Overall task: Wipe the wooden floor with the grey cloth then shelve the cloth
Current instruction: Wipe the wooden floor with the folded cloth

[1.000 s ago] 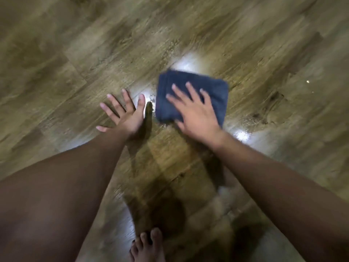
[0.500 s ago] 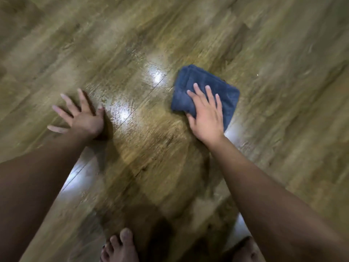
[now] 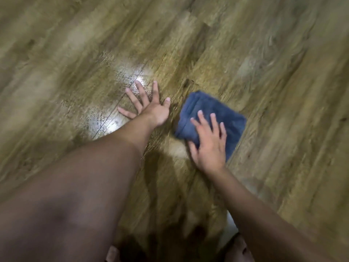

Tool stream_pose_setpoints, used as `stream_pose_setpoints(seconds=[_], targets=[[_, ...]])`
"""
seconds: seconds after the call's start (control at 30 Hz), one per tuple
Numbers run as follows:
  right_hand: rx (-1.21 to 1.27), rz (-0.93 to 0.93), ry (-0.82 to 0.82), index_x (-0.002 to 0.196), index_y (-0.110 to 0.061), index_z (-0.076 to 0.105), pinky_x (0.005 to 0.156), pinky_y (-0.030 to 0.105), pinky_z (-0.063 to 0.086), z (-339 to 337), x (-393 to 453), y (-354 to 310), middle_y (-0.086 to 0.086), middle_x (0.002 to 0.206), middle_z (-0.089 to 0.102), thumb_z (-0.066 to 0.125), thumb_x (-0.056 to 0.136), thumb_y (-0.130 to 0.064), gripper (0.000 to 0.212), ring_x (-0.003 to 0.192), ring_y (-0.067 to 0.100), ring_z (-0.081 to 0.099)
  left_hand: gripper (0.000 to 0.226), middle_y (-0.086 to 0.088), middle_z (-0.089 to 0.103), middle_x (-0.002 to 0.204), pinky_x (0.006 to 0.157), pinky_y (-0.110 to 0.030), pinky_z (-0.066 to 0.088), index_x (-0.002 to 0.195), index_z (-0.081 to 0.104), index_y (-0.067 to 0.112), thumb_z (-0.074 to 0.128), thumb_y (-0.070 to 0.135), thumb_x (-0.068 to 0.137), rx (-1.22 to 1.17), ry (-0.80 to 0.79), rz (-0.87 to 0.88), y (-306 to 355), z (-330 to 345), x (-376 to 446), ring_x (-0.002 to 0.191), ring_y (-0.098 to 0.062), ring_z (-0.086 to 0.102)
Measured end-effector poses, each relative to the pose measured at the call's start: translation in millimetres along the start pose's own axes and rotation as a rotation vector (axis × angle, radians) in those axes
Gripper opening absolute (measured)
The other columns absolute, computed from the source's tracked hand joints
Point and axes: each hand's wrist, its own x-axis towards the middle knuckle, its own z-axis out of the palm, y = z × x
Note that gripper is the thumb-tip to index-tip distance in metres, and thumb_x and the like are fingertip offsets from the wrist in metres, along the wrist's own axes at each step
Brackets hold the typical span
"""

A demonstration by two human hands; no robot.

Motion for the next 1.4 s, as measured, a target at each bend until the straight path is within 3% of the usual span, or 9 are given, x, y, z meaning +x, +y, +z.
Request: stream_pose_setpoints(seconds=[0.1, 0.2, 0.33, 0.5, 0.67, 0.8, 1.0, 1.17, 1.4], targets=[[-0.128, -0.333, -0.116, 0.150, -0.026, 0.044, 0.121, 0.055, 0.020, 3, -37, 3, -0.002, 0.165, 0.030, 0.055, 0.087, -0.041, 0.066, 0.153, 0.031, 0.020, 0.076, 0.000, -0.063, 0.138, 0.090, -0.082, -0.022, 0.139, -0.037, 0.052, 0.026, 0.064, 0.099, 0.028, -0.038, -0.026, -3, -2, 6, 0.128, -0.037, -0.056], [-0.144, -0.390, -0.109, 0.148, -0.024, 0.048, 0.118, 0.050, 0.026, -4, -27, 23, -0.002, 0.162, 0.035, 0.056, 0.087, -0.041, 0.064, 0.151, 0.029, 0.029, 0.079, 0.003, -0.072, 0.119, 0.091, -0.086, -0.017, 0.135, -0.041, 0.053, 0.028, 0.064, 0.098, 0.033, -0.101, -0.027, -5, -5, 9, 0.113, -0.034, -0.063], [0.006, -0.042, -0.031, 0.147, -0.023, 0.047, 0.114, 0.051, 0.030, -16, 20, 58, -0.003, 0.162, 0.036, 0.070, 0.082, -0.029, 0.068, 0.150, 0.029, 0.029, 0.089, 0.005, -0.075, 0.108, 0.090, -0.085, -0.019, 0.131, -0.045, 0.053, 0.036, 0.066, 0.096, 0.022, -0.139, -0.052, -2, -9, 9, 0.094, -0.030, -0.067], [0.100, 0.443, 0.130, 0.146, -0.020, 0.044, 0.116, 0.052, 0.021, -30, 101, 108, -0.002, 0.163, 0.033, 0.058, 0.094, -0.037, 0.057, 0.152, 0.028, 0.023, 0.131, 0.003, -0.076, 0.115, 0.084, -0.081, -0.024, 0.119, -0.058, 0.046, 0.063, 0.075, 0.077, 0.061, -0.192, -0.081, 2, -15, 2, 0.103, -0.035, -0.067], [0.239, 0.689, 0.226, 0.151, -0.019, 0.038, 0.120, 0.059, 0.010, -29, 145, 90, -0.001, 0.165, 0.028, 0.049, 0.096, -0.044, 0.061, 0.155, 0.030, 0.012, 0.134, 0.001, -0.075, 0.117, 0.088, -0.083, -0.022, 0.126, -0.056, 0.043, 0.065, 0.074, 0.077, 0.048, -0.220, -0.076, 8, -20, -3, 0.112, -0.039, -0.064], [0.216, 0.539, 0.143, 0.152, -0.022, 0.039, 0.122, 0.057, 0.007, -22, 146, 37, -0.005, 0.167, 0.022, 0.052, 0.097, -0.041, 0.059, 0.156, 0.029, 0.007, 0.136, 0.001, -0.074, 0.119, 0.086, -0.083, -0.023, 0.123, -0.057, 0.045, 0.067, 0.074, 0.075, 0.045, -0.229, -0.071, 7, -21, -1, 0.113, -0.039, -0.064], [0.137, -0.062, -0.106, 0.151, -0.027, 0.041, 0.123, 0.054, 0.012, -1, 114, -53, -0.009, 0.166, 0.024, 0.067, 0.085, -0.029, 0.071, 0.156, 0.024, 0.009, 0.112, 0.007, -0.067, 0.132, 0.093, -0.085, -0.018, 0.136, -0.046, 0.047, 0.055, 0.050, 0.089, 0.059, -0.086, -0.134, 11, -9, 0, 0.126, -0.036, -0.058], [0.131, -0.181, -0.154, 0.152, -0.027, 0.042, 0.122, 0.049, 0.018, -17, 138, -2, -0.011, 0.165, 0.027, 0.065, 0.089, -0.031, 0.067, 0.156, 0.018, 0.012, 0.141, 0.006, -0.069, 0.129, 0.087, -0.078, -0.026, 0.130, -0.052, 0.046, 0.069, 0.080, 0.066, 0.060, -0.164, -0.104, 8, -14, 1, 0.122, -0.036, -0.061], [0.171, 0.482, 0.103, 0.155, -0.020, 0.033, 0.120, 0.057, 0.012, -40, 220, 83, 0.000, 0.164, 0.030, 0.053, 0.099, -0.038, 0.062, 0.155, 0.021, 0.016, 0.140, 0.006, -0.072, 0.124, 0.090, -0.081, -0.026, 0.125, -0.055, 0.047, 0.071, 0.076, 0.069, 0.026, -0.211, -0.084, 10, -19, -1, 0.115, -0.035, -0.065]])
